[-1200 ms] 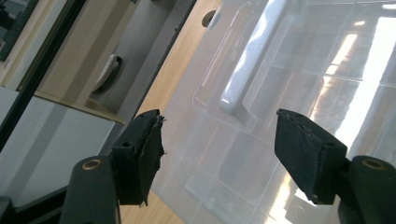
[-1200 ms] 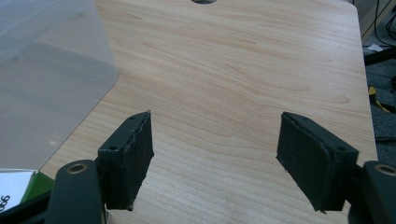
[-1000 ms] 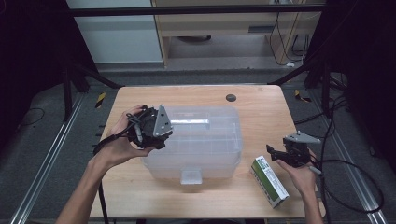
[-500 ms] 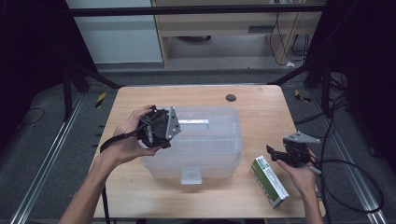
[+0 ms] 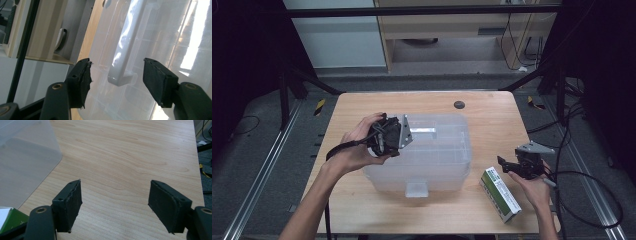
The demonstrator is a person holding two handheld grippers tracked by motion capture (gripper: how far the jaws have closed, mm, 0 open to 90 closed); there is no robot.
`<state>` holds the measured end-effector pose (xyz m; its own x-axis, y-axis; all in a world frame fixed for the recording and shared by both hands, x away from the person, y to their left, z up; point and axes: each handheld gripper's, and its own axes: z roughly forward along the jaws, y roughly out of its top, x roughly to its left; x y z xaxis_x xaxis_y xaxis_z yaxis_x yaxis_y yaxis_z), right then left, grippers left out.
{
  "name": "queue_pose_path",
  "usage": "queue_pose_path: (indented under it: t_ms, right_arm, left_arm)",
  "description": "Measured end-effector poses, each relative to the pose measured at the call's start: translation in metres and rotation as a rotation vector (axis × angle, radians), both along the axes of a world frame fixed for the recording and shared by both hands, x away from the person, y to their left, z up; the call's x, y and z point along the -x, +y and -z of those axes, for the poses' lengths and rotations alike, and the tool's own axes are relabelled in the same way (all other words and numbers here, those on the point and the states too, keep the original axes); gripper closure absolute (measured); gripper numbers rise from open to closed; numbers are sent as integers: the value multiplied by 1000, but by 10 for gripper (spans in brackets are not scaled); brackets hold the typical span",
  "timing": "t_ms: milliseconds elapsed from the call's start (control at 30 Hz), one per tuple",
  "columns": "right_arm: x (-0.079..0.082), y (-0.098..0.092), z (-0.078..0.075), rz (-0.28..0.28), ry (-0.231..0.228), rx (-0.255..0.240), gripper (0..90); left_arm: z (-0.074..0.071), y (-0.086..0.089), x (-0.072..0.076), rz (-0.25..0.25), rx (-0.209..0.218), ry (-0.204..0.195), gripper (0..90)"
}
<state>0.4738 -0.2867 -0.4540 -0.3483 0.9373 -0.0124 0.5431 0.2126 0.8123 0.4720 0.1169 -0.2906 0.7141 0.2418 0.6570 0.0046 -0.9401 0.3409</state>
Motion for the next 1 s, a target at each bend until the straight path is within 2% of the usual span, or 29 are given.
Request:
queue_pose_path:
  t_ms: [200,333,433,500,600,733,1000]
  right_arm:
    - [0,0,1,0,5,-1,270]
    - [0,0,1,0,7,-1,271]
    - [0,0,1,0,7,-2,271]
    - [0,0,1,-1,8,-2,271]
    - [0,0,1,-2,8,-2,272]
    - [0,0,1,-2,8,-2,273]
    - [1,0,0,-6,10,-6,289]
  left_arm:
    - [1,-5,-3,14,-42,-12,431]
    - [1,-9,-5,22,-40,-6,455]
    - [2,-12,-6,30,-60,-3,468]
    - [3,-13,-6,31,-58,-4,475]
    - [4,-16,-7,33,-83,3,490]
    - [6,-18,-9,33,-84,0,515]
    - [10,-21,-12,45,-143,-27,568]
